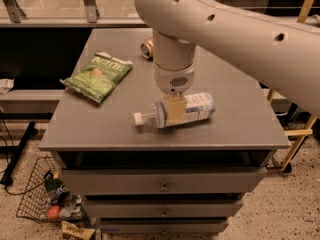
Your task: Place blue plastic bottle upright
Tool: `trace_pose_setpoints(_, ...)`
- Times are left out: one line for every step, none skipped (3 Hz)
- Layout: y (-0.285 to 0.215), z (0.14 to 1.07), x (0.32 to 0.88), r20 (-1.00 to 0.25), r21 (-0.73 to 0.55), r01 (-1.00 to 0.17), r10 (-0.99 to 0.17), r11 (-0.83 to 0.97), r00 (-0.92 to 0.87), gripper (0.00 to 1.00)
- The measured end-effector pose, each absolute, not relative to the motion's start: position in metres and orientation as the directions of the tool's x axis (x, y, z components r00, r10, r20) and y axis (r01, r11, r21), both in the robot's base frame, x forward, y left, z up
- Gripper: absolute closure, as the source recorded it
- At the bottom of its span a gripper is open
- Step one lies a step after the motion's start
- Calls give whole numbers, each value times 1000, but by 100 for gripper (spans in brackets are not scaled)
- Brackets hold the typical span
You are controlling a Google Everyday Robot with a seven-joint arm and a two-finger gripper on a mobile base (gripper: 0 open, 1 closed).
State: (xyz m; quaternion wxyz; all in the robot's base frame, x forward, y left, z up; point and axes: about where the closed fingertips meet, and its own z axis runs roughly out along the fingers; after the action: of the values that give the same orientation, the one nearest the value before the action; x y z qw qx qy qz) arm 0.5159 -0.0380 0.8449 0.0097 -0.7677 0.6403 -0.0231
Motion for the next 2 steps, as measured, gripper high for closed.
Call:
trace_pose_setpoints(-38,877,514,-60,-65,-983,-982,-173,176,100)
trace_pose_setpoints(-37,933,514,-206,-126,-982,-965,-140,164,100)
